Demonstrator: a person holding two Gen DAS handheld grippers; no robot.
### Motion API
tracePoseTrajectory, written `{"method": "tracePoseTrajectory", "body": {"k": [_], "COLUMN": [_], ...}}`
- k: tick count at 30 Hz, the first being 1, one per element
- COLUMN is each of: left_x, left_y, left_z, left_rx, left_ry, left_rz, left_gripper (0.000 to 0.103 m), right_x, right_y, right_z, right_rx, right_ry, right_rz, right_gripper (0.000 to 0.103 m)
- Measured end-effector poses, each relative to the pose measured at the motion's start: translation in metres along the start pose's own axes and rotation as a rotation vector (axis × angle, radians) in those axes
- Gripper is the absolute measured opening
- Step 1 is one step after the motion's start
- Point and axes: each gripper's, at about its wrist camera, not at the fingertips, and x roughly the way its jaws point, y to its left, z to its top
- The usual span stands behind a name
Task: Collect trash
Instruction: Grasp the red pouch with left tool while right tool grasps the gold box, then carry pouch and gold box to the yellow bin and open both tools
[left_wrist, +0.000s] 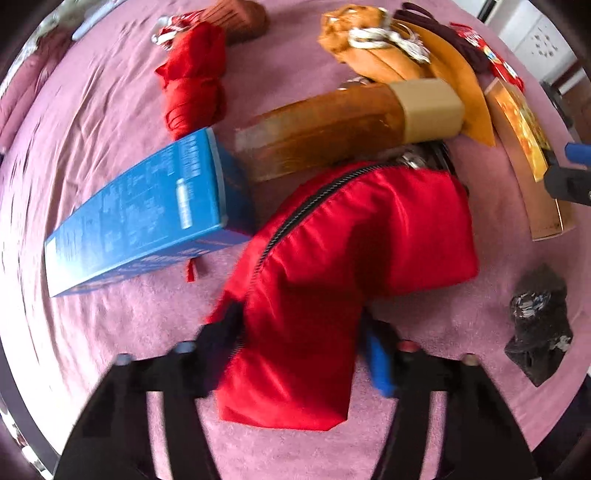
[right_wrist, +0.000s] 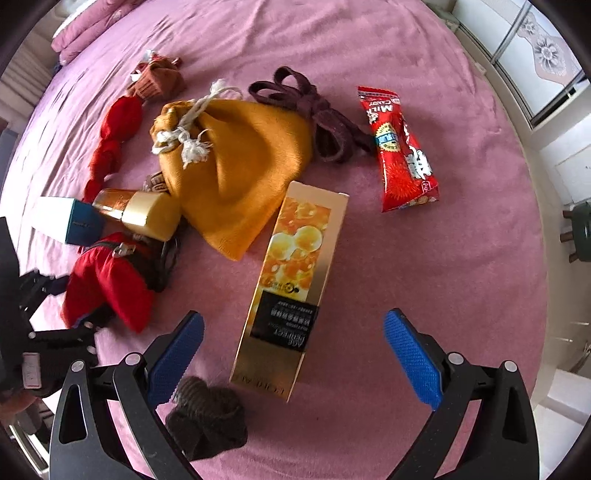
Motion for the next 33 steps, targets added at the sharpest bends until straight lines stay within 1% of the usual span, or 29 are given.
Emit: {"method": "tracePoseTrajectory", "body": {"k": [2, 3, 4, 5, 8, 13, 14, 16, 17, 19, 20, 22, 23, 24, 26, 29, 31, 33], "left_x": [-0.002, -0.004, -0.004, -0.005, -0.012, -0.034, -0.04, -0.052, -0.06, -0.076, -0.083, -0.099, -0.107, -0.116, -0.127, -0.131, -0.127, -0.128], "left_y": [0.007, 0.011, 0.014, 0.016, 0.021, 0.015, 0.011, 0.005, -0.002, -0.016, -0.025, -0.043, -0.056, -0.067, -0.092, -0.12, -0.139, -0.164], "left_z": [0.001, 0.001, 0.001, 0.002, 0.001, -0.01, -0.012, -0.015, -0.017, -0.018, -0.016, -0.01, -0.006, -0.001, 0.005, 0.008, 0.012, 0.02], "left_rx": [-0.026, -0.039, -0.047, -0.053, -0.086, -0.137, -0.155, -0.175, -0.182, -0.196, -0.198, -0.189, -0.179, -0.173, -0.16, -0.124, -0.104, -0.082], "left_ry": [0.005, 0.007, 0.008, 0.01, 0.004, -0.017, -0.027, -0.051, -0.069, -0.096, -0.111, -0.135, -0.147, -0.156, -0.173, -0.191, -0.197, -0.198], "left_rz": [-0.01, -0.019, -0.028, -0.034, -0.068, -0.126, -0.15, -0.17, -0.181, -0.209, -0.218, -0.233, -0.241, -0.252, -0.271, -0.289, -0.302, -0.32], "left_gripper": [0.03, 0.028, 0.023, 0.019, 0.013, 0.01, 0.01, 0.009, 0.009, 0.009, 0.009, 0.009, 0.009, 0.009, 0.009, 0.009, 0.009, 0.009], "right_x": [0.004, 0.007, 0.01, 0.011, 0.004, -0.015, -0.022, -0.032, -0.036, -0.047, -0.051, -0.063, -0.07, -0.075, -0.083, -0.095, -0.103, -0.114], "right_y": [-0.003, -0.004, -0.005, -0.008, -0.015, -0.03, -0.035, -0.046, -0.041, -0.052, -0.046, -0.056, -0.062, -0.063, -0.078, -0.104, -0.123, -0.151], "right_z": [0.002, 0.003, 0.004, 0.004, 0.002, -0.003, -0.004, -0.007, -0.015, -0.019, -0.027, -0.034, -0.043, -0.048, -0.054, -0.064, -0.071, -0.079], "right_rx": [0.002, -0.001, -0.001, 0.003, 0.003, -0.007, -0.009, -0.007, -0.004, 0.001, 0.007, 0.019, 0.028, 0.036, 0.051, 0.076, 0.089, 0.103], "right_ry": [0.017, 0.031, 0.049, 0.052, 0.023, -0.014, -0.019, -0.032, -0.039, -0.054, -0.062, -0.076, -0.085, -0.094, -0.106, -0.123, -0.136, -0.149], "right_rz": [0.001, 0.005, 0.013, 0.01, 0.023, 0.056, 0.068, 0.099, 0.105, 0.123, 0.125, 0.133, 0.136, 0.137, 0.139, 0.14, 0.136, 0.13], "right_gripper": [0.067, 0.047, 0.039, 0.039, 0.037, 0.036, 0.036, 0.036, 0.036, 0.036, 0.036, 0.036, 0.036, 0.036, 0.036, 0.036, 0.036, 0.036]}}
